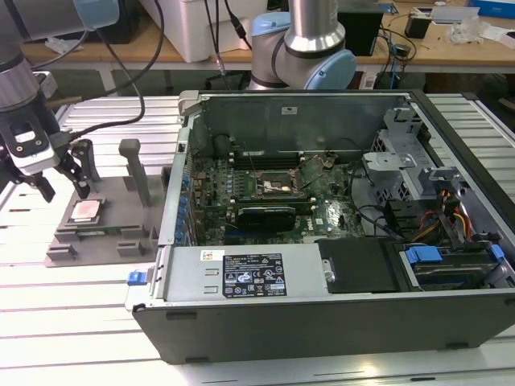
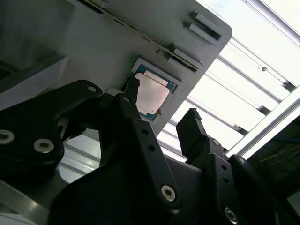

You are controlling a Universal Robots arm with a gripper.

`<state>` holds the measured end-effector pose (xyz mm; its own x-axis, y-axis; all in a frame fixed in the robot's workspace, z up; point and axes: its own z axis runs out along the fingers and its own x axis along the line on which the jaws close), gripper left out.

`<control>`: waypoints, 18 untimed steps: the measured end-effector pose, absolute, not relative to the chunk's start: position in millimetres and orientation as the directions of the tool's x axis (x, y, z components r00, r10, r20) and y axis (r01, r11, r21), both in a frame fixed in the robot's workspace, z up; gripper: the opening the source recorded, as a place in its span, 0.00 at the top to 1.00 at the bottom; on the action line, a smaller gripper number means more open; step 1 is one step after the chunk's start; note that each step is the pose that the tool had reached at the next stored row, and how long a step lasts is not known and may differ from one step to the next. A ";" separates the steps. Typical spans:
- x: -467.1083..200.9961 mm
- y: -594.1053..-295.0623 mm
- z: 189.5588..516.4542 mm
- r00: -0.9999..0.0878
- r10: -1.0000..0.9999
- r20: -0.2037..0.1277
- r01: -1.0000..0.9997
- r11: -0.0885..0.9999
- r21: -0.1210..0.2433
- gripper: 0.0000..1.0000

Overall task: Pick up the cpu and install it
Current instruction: 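Pick up the cpu and move it towards the insertion slot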

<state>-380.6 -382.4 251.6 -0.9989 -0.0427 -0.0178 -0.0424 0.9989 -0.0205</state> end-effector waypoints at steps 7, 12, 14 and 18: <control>-380.6 -382.4 249.1 -0.999 -0.043 -0.018 -0.042 0.999 -0.021 0.40; -380.7 -382.4 234.1 -0.999 -0.043 -0.018 -0.042 0.999 -0.020 0.40; -380.7 -381.1 218.9 -0.999 -0.042 -0.018 -0.042 0.999 -0.021 0.40; -380.5 -368.2 210.7 -0.999 -0.046 -0.018 -0.046 0.999 -0.020 0.40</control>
<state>-380.5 -368.2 210.7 -0.9988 -0.0464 -0.0179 -0.0460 0.9987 -0.0205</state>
